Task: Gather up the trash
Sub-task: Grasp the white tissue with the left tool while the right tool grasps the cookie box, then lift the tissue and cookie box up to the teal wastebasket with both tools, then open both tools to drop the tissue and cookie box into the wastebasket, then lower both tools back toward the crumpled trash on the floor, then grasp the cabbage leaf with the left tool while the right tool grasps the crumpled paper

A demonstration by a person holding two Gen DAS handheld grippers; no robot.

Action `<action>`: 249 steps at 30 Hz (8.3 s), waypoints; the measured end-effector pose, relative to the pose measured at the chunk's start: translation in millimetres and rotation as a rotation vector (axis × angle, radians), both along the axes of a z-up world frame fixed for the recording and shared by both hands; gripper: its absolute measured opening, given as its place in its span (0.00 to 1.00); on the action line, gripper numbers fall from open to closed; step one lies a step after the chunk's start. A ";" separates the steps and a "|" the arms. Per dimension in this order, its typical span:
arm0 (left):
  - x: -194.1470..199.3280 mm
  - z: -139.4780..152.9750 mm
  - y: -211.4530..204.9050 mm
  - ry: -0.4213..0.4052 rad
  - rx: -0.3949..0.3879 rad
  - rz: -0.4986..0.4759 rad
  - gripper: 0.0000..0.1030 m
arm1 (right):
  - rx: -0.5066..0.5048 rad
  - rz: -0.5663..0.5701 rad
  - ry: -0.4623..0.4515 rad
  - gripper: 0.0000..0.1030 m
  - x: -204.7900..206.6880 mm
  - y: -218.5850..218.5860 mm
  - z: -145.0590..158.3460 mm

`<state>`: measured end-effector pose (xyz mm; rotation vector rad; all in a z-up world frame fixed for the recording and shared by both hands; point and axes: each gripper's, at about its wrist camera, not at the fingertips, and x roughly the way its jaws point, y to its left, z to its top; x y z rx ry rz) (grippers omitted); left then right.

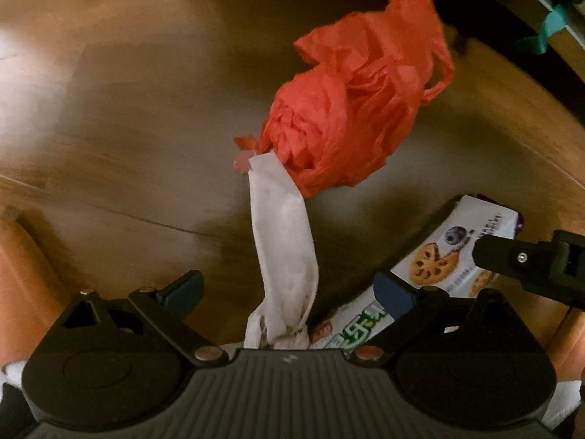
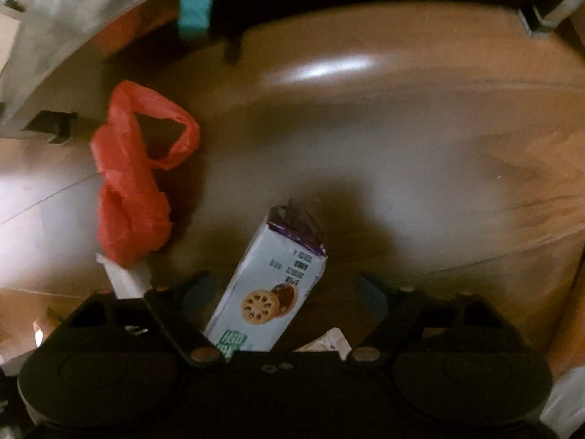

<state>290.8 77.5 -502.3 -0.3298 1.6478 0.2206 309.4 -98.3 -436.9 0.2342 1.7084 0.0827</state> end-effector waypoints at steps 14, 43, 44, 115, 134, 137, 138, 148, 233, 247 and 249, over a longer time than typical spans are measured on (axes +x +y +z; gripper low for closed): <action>-6.9 -20.1 9.2 0.004 -0.089 0.043 0.22 | -0.017 -0.004 0.017 0.43 -2.0 13.6 -9.0; -33.9 225.8 -18.9 -0.342 -0.026 -0.024 0.10 | 0.004 0.069 -0.420 0.34 -48.5 -38.0 278.7; -39.8 239.3 -20.5 -0.369 -0.016 -0.039 0.10 | 0.011 0.079 -0.447 0.34 -53.5 -39.2 292.4; 122.3 649.4 -6.3 -1.214 0.151 -0.253 0.11 | -0.034 0.254 -1.317 0.34 124.0 30.6 658.7; 183.1 586.1 15.8 -0.902 0.168 -0.220 0.11 | -0.073 0.451 -1.060 0.40 151.8 77.7 580.0; 184.3 581.7 15.2 -0.885 0.170 -0.238 0.11 | -0.064 0.460 -1.041 0.44 153.0 78.2 576.4; 186.8 580.1 15.3 -0.877 0.168 -0.239 0.11 | -0.059 0.466 -1.035 0.47 151.5 79.0 576.1; 180.7 586.1 10.8 -0.874 0.170 -0.228 0.33 | -0.073 0.447 -1.057 0.57 138.9 70.1 586.8; -23.9 114.2 -6.2 0.099 0.033 -0.199 0.89 | 0.033 0.385 -0.115 0.93 -92.5 9.9 115.9; -41.2 6.2 10.1 0.295 -0.027 -0.102 0.89 | 0.109 0.216 0.153 0.83 -98.8 13.1 15.9; -45.3 -2.8 11.5 0.314 -0.044 -0.109 0.89 | 0.107 0.182 0.178 0.81 -99.1 8.6 6.5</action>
